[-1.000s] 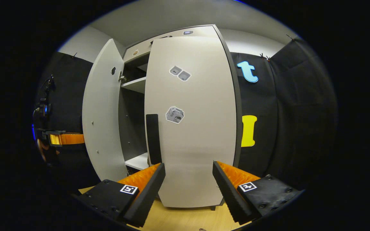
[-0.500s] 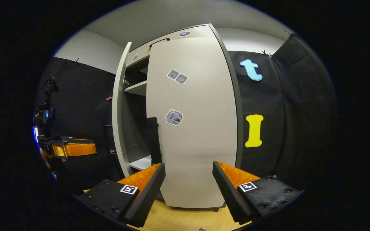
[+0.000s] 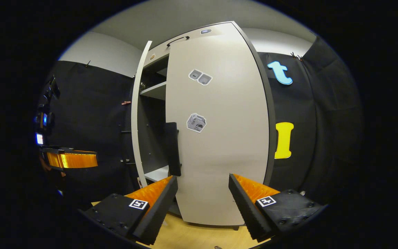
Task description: Grab one shoe with the right hand and put it into the shoe cabinet, grab the other shoe with the left hand and put it into the shoe cabinet; then close the right door with the right hand and the left door with the left hand.
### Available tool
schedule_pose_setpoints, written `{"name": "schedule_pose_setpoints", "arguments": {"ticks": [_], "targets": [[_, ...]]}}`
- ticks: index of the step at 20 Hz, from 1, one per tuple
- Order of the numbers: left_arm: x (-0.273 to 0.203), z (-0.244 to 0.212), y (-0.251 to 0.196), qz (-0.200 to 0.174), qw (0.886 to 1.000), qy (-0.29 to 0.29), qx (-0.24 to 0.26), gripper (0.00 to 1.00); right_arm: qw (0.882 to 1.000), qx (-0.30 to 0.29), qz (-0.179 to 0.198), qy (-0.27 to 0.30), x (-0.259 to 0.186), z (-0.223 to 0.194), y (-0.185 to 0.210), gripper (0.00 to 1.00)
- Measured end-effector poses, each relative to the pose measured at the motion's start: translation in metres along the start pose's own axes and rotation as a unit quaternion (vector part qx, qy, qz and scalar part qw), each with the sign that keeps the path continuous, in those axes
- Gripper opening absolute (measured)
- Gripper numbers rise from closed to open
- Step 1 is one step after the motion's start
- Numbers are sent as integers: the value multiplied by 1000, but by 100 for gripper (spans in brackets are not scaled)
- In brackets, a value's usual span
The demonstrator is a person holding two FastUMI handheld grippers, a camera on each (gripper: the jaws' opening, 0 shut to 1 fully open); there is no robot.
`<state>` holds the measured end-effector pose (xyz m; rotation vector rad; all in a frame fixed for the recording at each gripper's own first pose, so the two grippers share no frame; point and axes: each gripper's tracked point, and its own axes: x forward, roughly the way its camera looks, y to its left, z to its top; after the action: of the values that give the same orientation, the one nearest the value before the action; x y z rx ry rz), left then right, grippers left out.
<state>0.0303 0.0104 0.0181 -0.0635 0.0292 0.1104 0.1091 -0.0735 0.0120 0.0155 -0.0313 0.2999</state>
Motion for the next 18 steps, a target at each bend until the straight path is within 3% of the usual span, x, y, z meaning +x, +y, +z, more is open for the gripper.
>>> {"name": "schedule_pose_setpoints", "arguments": {"ticks": [8, 18], "targets": [[-4, 7, 2, -4, 1000, -7, -11, 95, 1000, -4, 14, -2, -9, 3, 10, 98], [2, 5, -8, -35, 999, -5, -12, 95, 1000, -5, -4, -7, -27, 11, 8, 98]]}}
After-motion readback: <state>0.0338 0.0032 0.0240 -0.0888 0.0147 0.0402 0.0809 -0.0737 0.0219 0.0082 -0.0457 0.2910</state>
